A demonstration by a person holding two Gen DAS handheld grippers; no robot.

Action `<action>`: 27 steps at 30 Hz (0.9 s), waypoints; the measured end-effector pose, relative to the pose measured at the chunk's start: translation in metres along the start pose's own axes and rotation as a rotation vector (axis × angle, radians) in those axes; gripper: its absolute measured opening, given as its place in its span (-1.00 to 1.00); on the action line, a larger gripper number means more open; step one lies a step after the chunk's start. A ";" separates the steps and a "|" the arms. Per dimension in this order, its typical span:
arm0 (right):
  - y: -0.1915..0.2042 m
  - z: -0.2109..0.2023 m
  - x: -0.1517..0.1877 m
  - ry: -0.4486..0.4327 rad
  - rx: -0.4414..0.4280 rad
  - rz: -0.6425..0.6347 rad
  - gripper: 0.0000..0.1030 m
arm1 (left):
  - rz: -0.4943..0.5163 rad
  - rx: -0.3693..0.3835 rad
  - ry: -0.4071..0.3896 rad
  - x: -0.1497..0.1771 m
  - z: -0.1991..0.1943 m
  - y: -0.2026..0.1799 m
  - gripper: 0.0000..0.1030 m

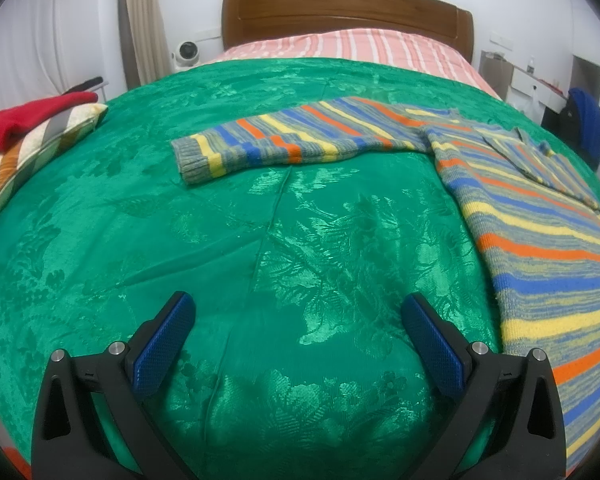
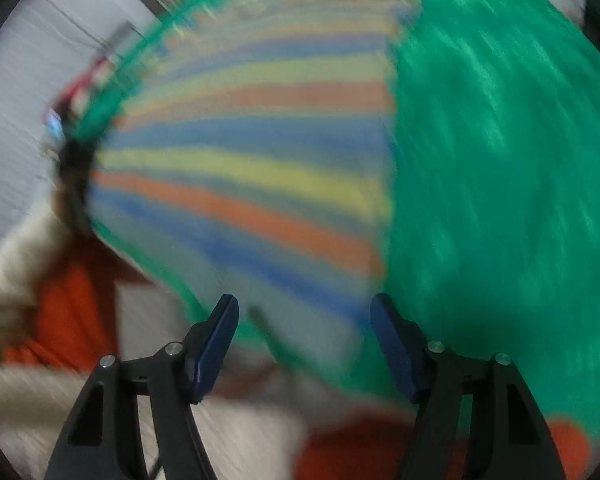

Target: Fold small clothes

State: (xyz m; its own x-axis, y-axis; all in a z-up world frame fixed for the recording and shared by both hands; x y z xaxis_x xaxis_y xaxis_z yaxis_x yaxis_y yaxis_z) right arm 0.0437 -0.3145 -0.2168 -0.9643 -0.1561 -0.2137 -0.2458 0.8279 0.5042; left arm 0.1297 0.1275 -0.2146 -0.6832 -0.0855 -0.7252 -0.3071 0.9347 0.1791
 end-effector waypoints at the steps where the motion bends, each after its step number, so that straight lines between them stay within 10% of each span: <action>1: -0.005 -0.005 0.011 0.016 0.037 0.020 0.25 | 0.000 0.000 0.001 0.000 0.000 0.000 0.99; 5: -0.001 -0.043 0.005 -0.125 0.143 -0.006 0.29 | 0.000 0.000 0.000 0.000 0.000 0.000 0.99; 11: 0.015 -0.074 -0.047 -0.587 0.193 -0.064 0.53 | 0.001 -0.002 0.000 0.000 0.000 0.000 0.99; 27: -0.002 -0.045 -0.068 -0.698 0.324 -0.033 0.53 | 0.001 -0.001 -0.004 0.000 -0.001 0.001 0.99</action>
State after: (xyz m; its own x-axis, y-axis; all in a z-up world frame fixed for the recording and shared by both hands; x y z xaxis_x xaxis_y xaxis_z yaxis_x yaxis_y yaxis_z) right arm 0.1052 -0.3296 -0.1656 -0.6451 0.1032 -0.7571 -0.1290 0.9619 0.2410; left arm 0.1288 0.1276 -0.2141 -0.6807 -0.0828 -0.7279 -0.3070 0.9343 0.1809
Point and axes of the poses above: each gripper's, at about its wrist camera, not at the fingertips, and z roughly the way its jaws point, y to its left, x to its underside, the point moved 7 cm from there along z, roughly the way its jaws point, and after that the axes turned 14 degrees about -x, right-handed, at the moved point
